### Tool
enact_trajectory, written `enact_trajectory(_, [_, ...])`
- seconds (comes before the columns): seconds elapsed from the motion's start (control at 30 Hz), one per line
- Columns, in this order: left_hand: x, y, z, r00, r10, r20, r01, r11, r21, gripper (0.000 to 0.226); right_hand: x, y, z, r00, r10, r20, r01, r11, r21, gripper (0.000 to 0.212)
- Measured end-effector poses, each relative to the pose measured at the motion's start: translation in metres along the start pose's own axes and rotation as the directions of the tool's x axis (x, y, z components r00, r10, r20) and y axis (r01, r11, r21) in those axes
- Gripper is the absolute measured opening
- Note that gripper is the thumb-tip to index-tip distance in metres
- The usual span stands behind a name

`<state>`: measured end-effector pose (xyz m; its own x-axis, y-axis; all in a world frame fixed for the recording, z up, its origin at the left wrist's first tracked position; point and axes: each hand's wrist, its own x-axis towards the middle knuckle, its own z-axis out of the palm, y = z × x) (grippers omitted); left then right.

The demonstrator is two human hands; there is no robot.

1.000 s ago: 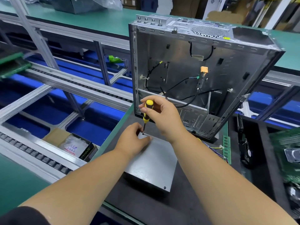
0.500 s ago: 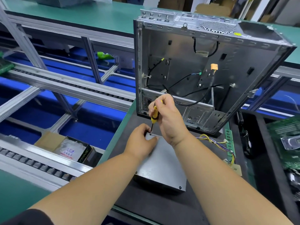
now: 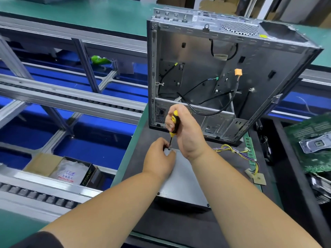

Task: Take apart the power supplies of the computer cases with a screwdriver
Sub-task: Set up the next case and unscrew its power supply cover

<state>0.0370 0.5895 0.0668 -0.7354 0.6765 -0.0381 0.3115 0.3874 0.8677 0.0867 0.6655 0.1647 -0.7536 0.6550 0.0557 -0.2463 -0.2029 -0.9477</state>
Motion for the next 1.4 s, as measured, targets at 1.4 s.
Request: enact_trajectory(1.4, [-0.001,0.003,-0.003,1.000,-0.019,0.020,0.020,0.999,-0.031,0.023,0.009,0.004,0.000,0.999,0.043,0.006,-0.043,0.999,-0.007,0.025])
